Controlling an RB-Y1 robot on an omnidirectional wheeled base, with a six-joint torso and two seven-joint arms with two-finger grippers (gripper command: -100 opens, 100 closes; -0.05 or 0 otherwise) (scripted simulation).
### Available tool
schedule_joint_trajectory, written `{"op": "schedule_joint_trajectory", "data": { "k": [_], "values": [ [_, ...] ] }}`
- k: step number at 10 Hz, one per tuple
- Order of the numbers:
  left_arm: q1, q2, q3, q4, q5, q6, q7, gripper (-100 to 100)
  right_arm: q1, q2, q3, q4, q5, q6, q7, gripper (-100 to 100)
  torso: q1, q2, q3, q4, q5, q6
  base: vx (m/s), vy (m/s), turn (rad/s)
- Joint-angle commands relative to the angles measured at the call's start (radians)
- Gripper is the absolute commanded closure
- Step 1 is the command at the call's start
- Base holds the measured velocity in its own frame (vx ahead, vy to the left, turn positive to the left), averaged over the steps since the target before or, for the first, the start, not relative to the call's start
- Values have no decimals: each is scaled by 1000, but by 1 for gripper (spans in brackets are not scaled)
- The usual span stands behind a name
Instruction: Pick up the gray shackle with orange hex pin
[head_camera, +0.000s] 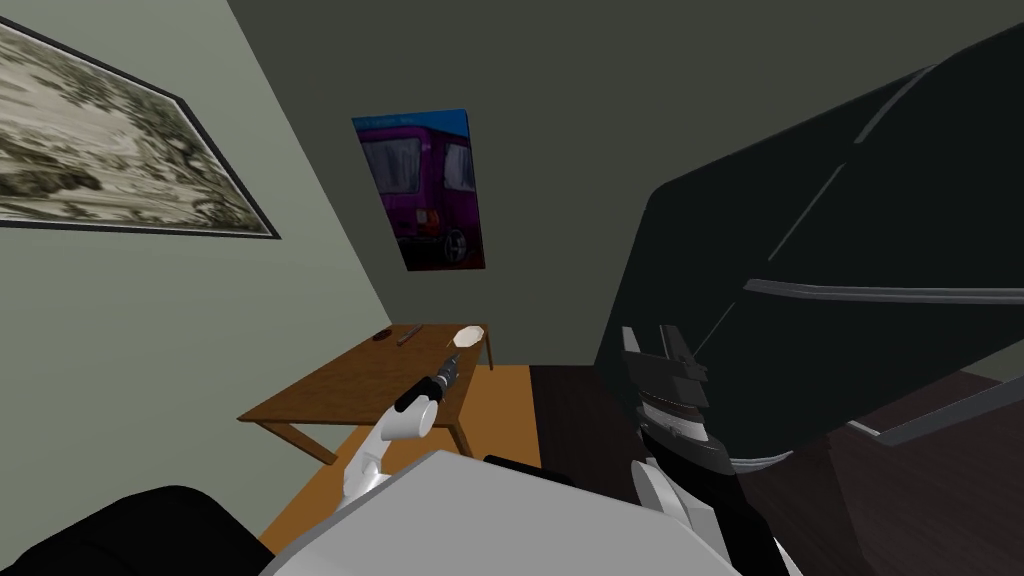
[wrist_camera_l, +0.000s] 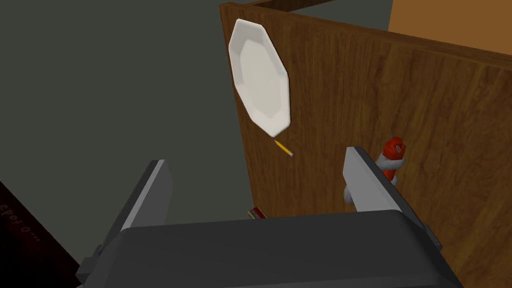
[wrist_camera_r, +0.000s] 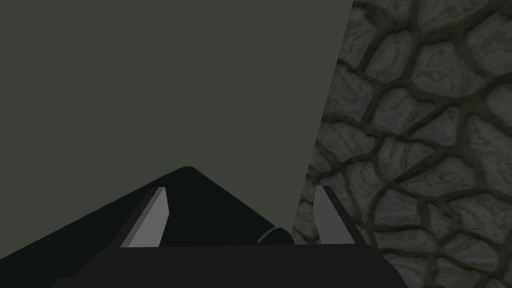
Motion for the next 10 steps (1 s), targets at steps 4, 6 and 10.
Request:
{"op": "schedule_joint_trajectory", "data": {
  "k": [4, 6, 10],
  "values": [
    [-27, 5, 34, 66, 16, 97, -4, -100, 0, 0, 0, 0, 0, 0, 0, 0, 0, 0, 0, 0, 0, 0, 45, -8, 18],
    [-54, 11, 64, 126, 25, 165, -10, -100, 0, 0, 0, 0, 0, 0, 0, 0, 0, -1, 0, 0, 0, 0, 62, -5, 33],
    [-95, 26, 106, 209, 30, 270, -20, -100, 0, 0, 0, 0, 0, 0, 0, 0, 1, -1, -1, 0, 0, 0, 71, 12, 29]
  ]
}}
